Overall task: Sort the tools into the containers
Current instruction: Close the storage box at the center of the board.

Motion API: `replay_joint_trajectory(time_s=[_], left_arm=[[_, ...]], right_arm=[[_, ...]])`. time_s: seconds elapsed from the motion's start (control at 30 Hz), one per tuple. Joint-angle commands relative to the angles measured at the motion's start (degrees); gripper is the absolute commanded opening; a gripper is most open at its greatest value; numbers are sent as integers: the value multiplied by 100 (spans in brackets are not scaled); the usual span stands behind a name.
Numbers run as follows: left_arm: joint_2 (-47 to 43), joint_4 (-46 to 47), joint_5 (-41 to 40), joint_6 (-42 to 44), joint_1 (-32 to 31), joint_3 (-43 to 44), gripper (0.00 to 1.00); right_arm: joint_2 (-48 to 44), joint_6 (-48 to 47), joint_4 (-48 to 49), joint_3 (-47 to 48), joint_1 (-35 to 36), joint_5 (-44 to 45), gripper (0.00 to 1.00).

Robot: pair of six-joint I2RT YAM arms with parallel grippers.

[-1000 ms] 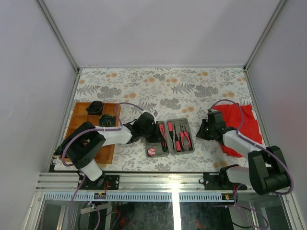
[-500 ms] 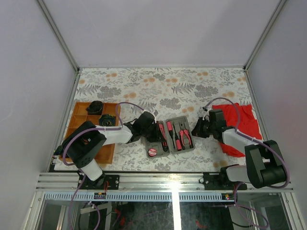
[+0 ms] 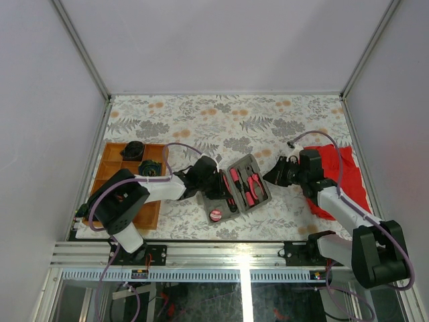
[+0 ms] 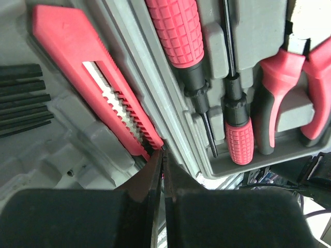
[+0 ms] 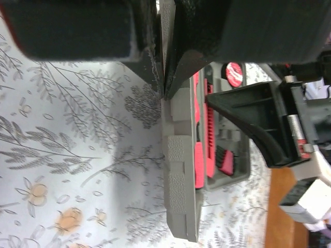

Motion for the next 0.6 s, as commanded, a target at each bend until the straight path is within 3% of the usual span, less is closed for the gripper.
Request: replay_joint_trajectory(time_s=[0.0,0.33,0.57], left_arm=[[365,273,-86,44,-136,59,0],[375,249,-80,35,-141,147,0],[323,149,-78,33,-141,214,0]], right_arm=[[-54,439,-60,110,355,-1552,11],[20,597,-69,328,1096,-1198,12],[37,637,-60,343,1181,-1086,13]])
